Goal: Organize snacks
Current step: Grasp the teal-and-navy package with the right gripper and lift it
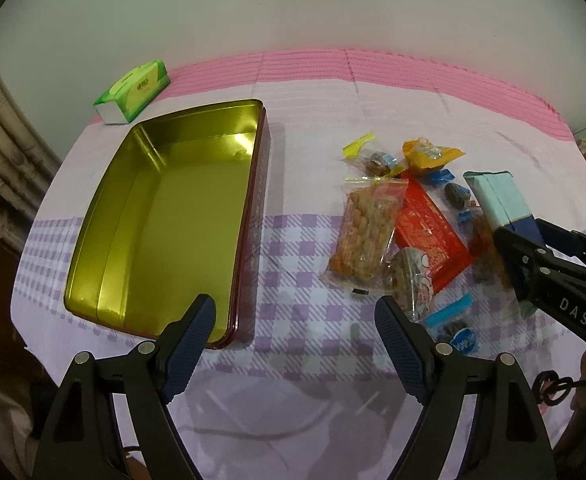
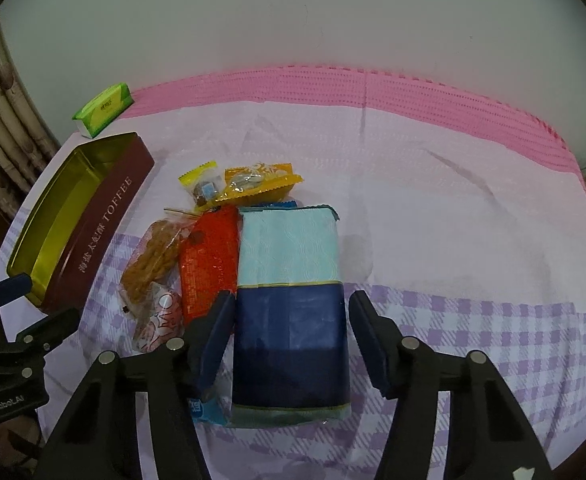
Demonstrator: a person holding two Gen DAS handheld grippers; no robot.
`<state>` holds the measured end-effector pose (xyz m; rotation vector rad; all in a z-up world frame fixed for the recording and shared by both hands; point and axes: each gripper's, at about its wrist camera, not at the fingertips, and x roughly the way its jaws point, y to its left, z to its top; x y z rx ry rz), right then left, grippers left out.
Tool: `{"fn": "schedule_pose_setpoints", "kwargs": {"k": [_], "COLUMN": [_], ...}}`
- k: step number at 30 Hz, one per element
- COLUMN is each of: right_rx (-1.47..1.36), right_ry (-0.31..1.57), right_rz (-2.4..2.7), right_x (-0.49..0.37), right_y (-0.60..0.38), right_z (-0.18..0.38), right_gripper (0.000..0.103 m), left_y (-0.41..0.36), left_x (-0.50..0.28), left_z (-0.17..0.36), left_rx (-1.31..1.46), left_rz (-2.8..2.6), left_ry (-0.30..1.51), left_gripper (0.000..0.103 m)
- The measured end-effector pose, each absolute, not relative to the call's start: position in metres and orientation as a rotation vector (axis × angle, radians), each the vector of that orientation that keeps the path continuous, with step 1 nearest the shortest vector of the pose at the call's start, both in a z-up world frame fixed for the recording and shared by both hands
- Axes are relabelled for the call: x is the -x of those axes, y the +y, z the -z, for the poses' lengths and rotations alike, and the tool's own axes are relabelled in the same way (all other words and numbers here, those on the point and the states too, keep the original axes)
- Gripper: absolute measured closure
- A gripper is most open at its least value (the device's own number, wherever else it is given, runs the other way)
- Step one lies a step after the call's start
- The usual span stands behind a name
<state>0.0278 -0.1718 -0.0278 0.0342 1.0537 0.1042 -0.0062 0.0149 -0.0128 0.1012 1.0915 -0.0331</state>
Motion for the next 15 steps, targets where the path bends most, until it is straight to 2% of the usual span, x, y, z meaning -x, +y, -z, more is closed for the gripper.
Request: {"fn": "schedule_pose_setpoints", "kwargs": {"k": [8,15], "right_rx": [-0.076,-0.119], "right_ry": [1.051,1.034], "right_rz": [-0.118,-0.097], "right_x": [-0.029,-0.028], "right_y": [-0.178,-0.191], "right_z": [0.030,0.027], "right_gripper": [0.057,0.057], "left_y": [0.016,0.015], "left_x": [0.002,-0.001], "left_z": [0.015,0.015], "left_rx": [-0.111,-0.129], "left_rz": [0.020,0.018], "left_ry": [1.101,1.096], "left_gripper": [0.021,0.021]}}
